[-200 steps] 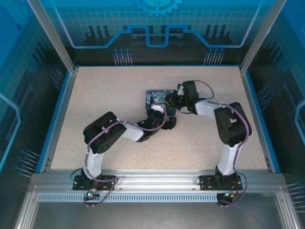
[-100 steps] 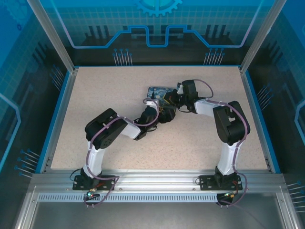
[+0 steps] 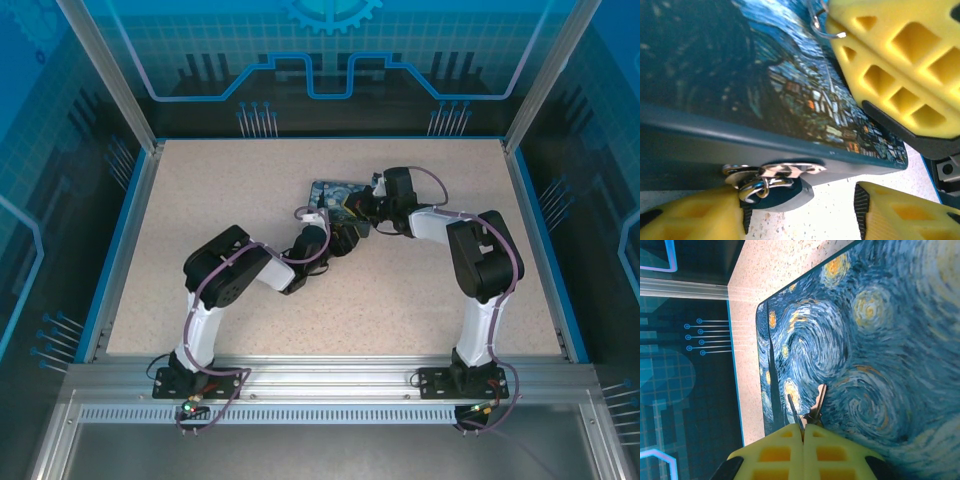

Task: Unlock the padlock with the key

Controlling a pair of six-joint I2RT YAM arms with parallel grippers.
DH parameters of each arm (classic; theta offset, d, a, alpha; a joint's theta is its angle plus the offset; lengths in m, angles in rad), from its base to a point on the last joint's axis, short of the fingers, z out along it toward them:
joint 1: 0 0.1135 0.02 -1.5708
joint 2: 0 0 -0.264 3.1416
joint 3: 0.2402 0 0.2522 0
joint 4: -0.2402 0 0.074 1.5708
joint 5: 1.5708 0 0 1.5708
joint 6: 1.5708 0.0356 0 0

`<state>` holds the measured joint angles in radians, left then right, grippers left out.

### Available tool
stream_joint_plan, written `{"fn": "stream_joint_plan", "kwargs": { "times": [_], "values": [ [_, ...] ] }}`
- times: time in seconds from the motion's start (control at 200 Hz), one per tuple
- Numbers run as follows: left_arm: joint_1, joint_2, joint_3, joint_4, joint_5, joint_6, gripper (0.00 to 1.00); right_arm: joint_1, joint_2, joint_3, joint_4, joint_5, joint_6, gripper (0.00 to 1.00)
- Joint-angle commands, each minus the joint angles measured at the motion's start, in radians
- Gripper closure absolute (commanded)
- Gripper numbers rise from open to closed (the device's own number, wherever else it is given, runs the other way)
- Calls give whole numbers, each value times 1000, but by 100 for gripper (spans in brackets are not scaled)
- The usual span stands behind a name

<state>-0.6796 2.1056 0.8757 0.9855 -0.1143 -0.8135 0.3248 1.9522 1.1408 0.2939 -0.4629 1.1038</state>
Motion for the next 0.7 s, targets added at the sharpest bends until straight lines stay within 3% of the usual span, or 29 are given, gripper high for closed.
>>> {"fn": "stream_joint_plan", "kwargs": {
  "times": [0.0,0.695],
  "values": [
    [0,28,-10,2,2,-16,48,-8,42,7,-38,-11,9,100],
    [-30,74,-27,130,-115,-167,60,-9,45,0,-35,-11,11,100]
  ]
}}
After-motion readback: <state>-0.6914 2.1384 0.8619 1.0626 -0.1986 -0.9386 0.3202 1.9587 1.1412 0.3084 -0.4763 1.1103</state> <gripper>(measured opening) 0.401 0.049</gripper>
